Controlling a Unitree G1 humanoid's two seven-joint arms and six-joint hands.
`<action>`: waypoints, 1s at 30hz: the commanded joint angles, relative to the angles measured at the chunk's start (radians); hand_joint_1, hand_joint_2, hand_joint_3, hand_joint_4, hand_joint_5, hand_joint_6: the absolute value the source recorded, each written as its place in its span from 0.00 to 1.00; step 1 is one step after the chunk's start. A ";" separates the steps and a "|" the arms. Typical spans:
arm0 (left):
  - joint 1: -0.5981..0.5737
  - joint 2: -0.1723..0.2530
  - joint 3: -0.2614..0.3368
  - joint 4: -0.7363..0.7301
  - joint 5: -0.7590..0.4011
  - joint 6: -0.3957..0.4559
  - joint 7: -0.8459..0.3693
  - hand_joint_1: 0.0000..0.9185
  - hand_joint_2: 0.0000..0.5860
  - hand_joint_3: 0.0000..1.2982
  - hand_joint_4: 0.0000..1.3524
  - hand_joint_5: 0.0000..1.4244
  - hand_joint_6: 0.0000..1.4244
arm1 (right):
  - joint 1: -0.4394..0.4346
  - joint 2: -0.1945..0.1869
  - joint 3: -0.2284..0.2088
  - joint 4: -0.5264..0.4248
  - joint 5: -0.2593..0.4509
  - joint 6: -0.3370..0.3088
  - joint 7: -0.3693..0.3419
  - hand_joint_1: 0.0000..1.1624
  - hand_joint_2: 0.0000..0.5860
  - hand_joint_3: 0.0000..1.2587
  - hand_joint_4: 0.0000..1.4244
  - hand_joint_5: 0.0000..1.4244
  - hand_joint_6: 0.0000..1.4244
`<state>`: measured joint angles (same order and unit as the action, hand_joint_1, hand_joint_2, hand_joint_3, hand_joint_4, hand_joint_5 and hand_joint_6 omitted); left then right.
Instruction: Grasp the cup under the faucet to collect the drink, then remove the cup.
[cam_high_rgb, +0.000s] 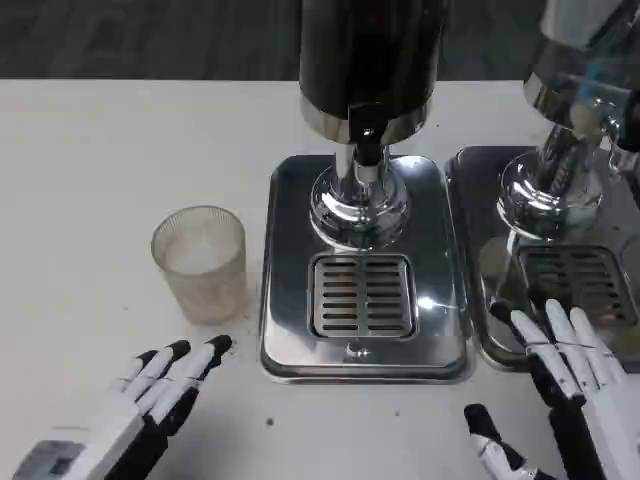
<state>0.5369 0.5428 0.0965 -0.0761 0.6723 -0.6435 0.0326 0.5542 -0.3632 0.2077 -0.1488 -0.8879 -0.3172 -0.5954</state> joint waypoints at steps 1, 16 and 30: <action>0.003 -0.001 -0.010 -0.010 -0.004 0.005 0.016 0.00 0.16 0.00 0.00 0.00 0.00 | 0.004 -0.011 -0.006 0.008 0.011 -0.013 0.004 0.33 0.69 0.12 0.00 0.00 0.08; -0.001 0.009 -0.007 -0.001 -0.011 -0.002 0.016 0.00 0.16 0.00 0.00 0.00 0.00 | 0.013 0.002 0.001 0.000 0.010 -0.007 0.003 0.33 0.69 0.12 0.00 0.00 0.08; -0.048 0.018 0.031 0.079 -0.075 -0.083 0.100 0.00 0.15 0.00 0.00 0.00 0.00 | 0.010 0.045 0.024 -0.007 -0.012 0.013 -0.001 0.33 0.70 0.12 0.00 0.00 0.09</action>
<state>0.4993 0.5512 0.1128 -0.0152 0.6088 -0.7044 0.1066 0.5617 -0.3218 0.2272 -0.1522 -0.8971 -0.3099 -0.5940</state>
